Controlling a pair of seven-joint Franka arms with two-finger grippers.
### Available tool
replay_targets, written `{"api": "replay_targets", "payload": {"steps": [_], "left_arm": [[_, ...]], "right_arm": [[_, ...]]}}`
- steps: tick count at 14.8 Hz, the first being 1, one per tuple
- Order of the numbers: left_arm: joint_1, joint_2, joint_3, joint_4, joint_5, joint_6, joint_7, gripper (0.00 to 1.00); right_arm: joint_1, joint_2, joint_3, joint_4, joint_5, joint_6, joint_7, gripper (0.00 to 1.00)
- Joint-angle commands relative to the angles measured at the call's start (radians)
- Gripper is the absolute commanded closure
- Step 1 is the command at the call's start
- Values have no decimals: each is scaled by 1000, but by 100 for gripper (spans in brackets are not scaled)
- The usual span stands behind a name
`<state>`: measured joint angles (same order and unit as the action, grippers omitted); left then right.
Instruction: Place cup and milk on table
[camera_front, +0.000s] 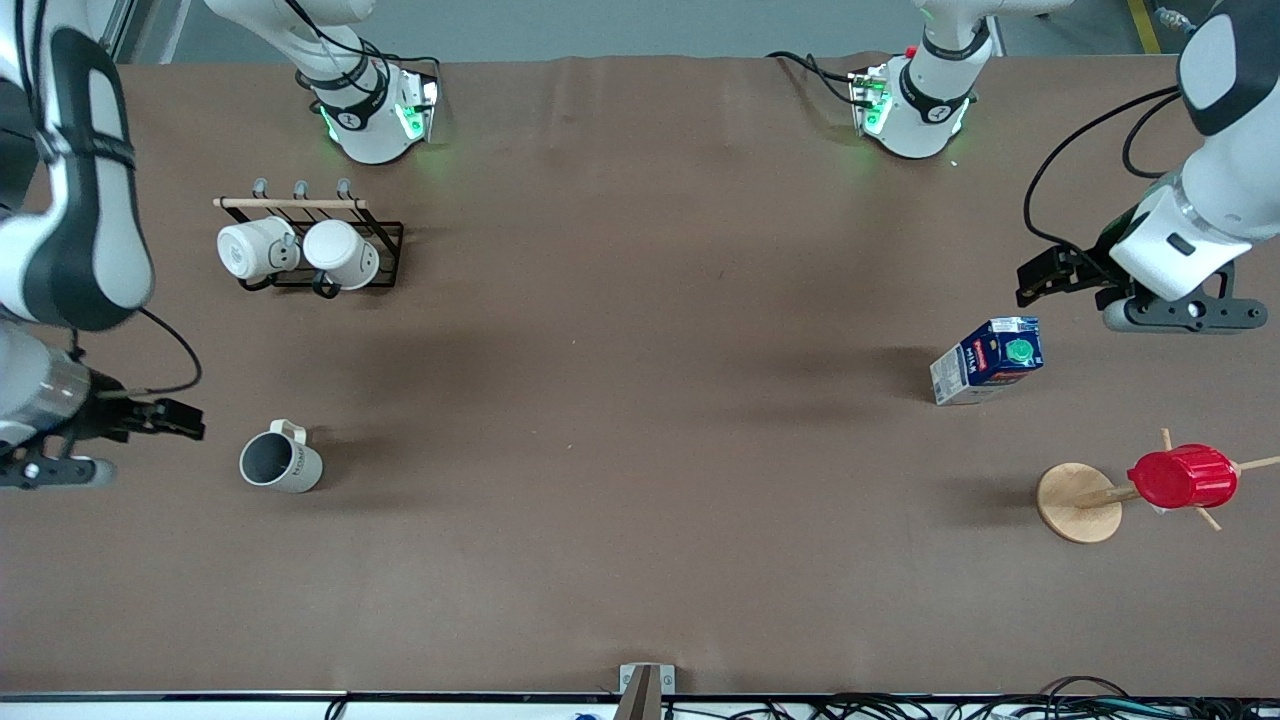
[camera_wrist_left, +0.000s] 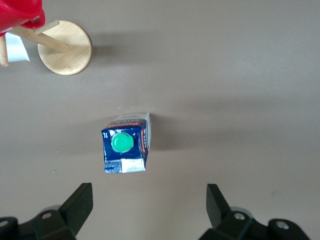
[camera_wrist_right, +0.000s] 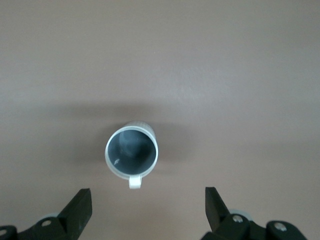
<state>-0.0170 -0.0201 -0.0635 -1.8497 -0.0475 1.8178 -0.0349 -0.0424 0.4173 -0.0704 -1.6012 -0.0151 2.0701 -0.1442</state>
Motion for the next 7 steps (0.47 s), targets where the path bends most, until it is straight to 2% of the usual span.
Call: {"api": "replay_targets", "payload": {"steps": [1, 4, 7], "left_arm": [[29, -17, -2, -103, 18, 104, 10, 0], [61, -17, -4, -190, 18, 207, 24, 0], [63, 2, -2, -258, 18, 303, 32, 0]], "right_arm": [[-11, 14, 8, -121, 6, 181, -32, 0], [-14, 95, 6, -135, 4, 292, -34, 0], [-13, 115, 6, -174, 0, 344, -49, 0]]}}
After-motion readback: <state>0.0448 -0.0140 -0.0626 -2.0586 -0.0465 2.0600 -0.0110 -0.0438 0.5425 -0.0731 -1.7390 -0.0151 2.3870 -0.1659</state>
